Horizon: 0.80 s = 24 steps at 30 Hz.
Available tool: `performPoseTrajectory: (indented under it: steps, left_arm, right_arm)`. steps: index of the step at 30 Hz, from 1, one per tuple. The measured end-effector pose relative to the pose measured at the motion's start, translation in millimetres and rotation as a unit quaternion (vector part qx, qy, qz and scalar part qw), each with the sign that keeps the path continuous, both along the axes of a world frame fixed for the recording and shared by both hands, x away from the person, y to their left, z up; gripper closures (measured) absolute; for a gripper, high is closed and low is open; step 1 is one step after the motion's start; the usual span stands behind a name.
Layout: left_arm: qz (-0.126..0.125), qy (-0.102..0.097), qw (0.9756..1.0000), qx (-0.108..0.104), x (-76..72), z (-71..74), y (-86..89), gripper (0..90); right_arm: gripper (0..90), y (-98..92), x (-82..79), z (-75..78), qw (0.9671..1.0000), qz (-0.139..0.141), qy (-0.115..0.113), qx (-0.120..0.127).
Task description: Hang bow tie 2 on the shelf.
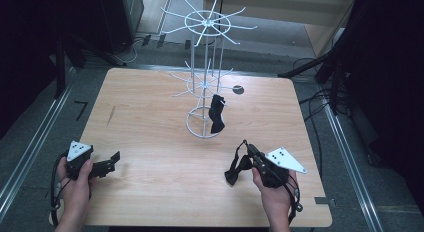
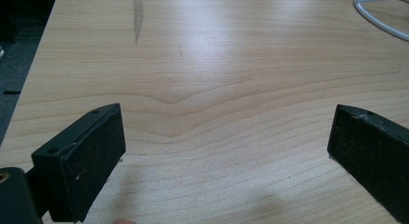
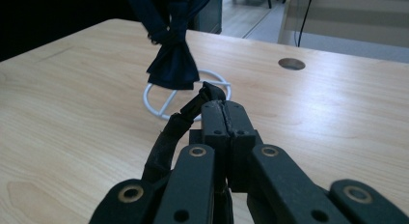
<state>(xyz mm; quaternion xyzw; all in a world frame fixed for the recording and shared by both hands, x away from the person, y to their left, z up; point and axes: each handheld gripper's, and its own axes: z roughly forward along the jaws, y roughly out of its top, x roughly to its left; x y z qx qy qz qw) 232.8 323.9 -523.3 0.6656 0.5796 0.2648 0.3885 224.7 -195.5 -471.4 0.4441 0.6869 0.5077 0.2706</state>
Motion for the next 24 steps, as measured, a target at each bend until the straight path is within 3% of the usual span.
performPoseTrajectory:
  steps: [9,24]
  left_arm:
    - [0.001,0.0,1.0,0.0,-0.1,0.0,-0.2,0.1]
    - [-0.001,0.0,1.0,-0.001,-0.1,0.0,0.3,0.1]
  right_arm:
    - [90.0,-7.7,11.2,11.7,0.9997,-0.02,-0.009,0.009]
    - [90.0,-2.0,36.8,34.5,0.9992,-0.025,-0.028,0.012]
